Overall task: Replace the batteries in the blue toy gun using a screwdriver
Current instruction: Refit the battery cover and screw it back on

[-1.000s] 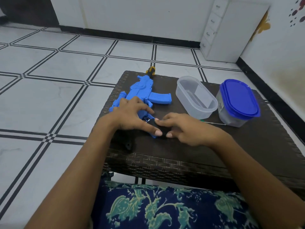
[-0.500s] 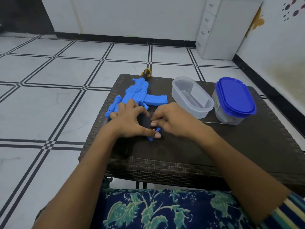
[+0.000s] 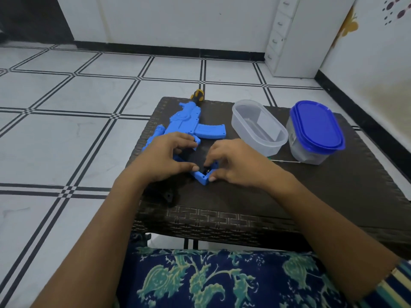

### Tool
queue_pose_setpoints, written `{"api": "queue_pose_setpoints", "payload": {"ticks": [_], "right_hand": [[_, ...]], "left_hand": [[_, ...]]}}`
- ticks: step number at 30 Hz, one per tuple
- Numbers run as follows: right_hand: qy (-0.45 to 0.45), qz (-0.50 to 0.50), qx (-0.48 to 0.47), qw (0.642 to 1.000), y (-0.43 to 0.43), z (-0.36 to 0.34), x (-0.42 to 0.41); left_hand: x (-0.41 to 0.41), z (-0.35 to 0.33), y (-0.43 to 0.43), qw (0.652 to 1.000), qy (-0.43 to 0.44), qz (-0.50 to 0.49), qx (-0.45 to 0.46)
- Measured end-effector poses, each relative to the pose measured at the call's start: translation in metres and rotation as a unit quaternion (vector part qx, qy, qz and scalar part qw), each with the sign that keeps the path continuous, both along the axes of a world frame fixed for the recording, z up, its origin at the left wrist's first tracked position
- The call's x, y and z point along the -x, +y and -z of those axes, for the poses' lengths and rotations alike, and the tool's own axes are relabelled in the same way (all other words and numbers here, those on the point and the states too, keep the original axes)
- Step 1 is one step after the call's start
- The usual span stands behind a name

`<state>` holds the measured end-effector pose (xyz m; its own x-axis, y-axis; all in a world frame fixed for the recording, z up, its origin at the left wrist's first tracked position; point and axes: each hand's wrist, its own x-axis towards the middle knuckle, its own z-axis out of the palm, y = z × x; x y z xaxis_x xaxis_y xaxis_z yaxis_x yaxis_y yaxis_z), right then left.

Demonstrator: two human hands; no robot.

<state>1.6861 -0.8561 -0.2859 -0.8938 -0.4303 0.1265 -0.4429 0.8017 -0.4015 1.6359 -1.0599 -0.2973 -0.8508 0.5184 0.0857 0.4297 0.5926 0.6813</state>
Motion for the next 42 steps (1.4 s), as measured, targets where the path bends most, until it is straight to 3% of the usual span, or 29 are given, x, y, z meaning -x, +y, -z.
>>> {"api": "queue_pose_setpoints", "payload": {"ticks": [7, 14, 22, 32, 42], "right_hand": [[-0.024, -0.003, -0.017, 1.000, -0.004, 0.006, -0.001], [-0.071, 0.054, 0.165, 0.982, 0.005, 0.004, 0.004], [-0.062, 0.052, 0.203, 0.976, 0.012, 0.002, 0.000], [-0.183, 0.068, 0.266, 0.944, 0.024, 0.018, -0.002], [-0.091, 0.079, 0.186, 0.975, 0.019, 0.021, 0.000]], "left_hand": [[-0.002, -0.002, -0.003, 1.000, -0.008, 0.004, -0.010], [0.006, 0.002, -0.008, 0.996, -0.047, 0.009, -0.074], [0.000, 0.000, -0.003, 0.988, -0.101, 0.009, -0.120], [-0.014, -0.006, 0.015, 0.999, -0.027, -0.016, 0.005], [-0.017, 0.002, 0.020, 0.996, 0.052, -0.054, 0.051]]}}
